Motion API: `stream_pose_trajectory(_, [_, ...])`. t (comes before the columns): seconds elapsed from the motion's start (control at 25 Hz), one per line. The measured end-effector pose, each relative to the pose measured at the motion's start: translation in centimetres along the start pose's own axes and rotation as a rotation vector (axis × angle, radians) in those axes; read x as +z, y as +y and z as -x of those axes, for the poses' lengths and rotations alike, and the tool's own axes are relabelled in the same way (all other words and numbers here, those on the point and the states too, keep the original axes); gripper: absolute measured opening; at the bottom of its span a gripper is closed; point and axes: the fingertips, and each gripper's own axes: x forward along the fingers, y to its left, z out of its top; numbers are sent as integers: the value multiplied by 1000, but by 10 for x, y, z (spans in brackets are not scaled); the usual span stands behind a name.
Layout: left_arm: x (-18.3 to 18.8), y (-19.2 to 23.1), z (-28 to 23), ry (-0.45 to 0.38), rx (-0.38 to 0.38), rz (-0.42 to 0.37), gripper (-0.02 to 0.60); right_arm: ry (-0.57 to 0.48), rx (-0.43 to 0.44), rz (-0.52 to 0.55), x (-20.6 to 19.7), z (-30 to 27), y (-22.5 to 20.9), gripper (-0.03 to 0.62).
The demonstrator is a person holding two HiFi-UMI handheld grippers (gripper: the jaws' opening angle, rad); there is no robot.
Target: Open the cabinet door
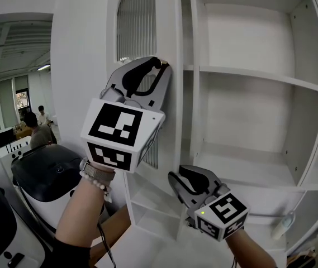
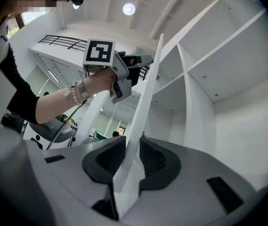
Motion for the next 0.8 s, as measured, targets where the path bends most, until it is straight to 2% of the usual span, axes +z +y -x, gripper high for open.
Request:
stream_pose_trajectory(0.2, [1, 1, 12, -18, 29, -7, 83, 0, -2, 3, 1, 0, -1, 95])
stream_pose_trajectory(0.36, [-1, -11, 31, -15, 43, -72, 68, 3, -2, 13, 1, 1, 1, 95])
stream_pose_trajectory(0.52, [-12, -23, 54, 13, 40, -75, 2, 0, 2, 19, 1, 1, 4, 95])
stream_pose_trajectory(0.8, [-53, -48, 106, 106, 46, -69, 2, -6, 28, 24, 5, 1, 15, 95])
